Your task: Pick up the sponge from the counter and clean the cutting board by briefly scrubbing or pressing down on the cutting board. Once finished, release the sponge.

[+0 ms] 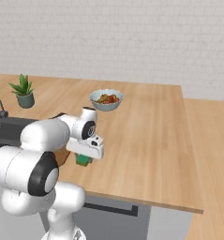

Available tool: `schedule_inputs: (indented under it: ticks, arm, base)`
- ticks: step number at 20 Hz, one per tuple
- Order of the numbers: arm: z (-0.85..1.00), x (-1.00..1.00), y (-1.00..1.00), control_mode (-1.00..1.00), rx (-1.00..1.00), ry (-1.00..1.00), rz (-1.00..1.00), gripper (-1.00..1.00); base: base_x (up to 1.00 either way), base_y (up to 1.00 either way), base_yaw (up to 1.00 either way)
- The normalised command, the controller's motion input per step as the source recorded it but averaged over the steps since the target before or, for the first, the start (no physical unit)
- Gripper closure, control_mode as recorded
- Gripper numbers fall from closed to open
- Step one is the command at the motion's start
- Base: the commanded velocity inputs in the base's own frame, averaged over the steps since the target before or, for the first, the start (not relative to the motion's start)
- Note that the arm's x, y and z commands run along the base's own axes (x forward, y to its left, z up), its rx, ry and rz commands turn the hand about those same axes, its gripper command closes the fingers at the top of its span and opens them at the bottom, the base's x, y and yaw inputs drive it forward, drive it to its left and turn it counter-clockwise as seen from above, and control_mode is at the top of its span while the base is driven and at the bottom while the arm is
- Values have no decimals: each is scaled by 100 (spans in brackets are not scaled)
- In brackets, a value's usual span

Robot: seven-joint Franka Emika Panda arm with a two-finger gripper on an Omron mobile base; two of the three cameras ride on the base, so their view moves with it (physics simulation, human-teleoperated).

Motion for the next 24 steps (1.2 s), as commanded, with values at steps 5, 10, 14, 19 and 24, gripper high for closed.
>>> schedule_inputs:
  ticks: [5, 10, 14, 19, 24]
  arm:
    - [5, 0, 84, -100, 0, 2, 31, 100]
    - [-5, 3, 71, -100, 0, 0, 55, 100]
    - [-6, 2, 33, -100, 0, 0, 62, 100]
    - [-35, 20, 23, -100, 0, 2, 55, 100]
    - [-9, 49, 30, -100, 0, 7, 54, 100]
  base:
    - [0, 0, 0]
    - [0, 0, 0]
    - [0, 0, 0]
    - [0, 0, 0]
    - [0, 0, 0]
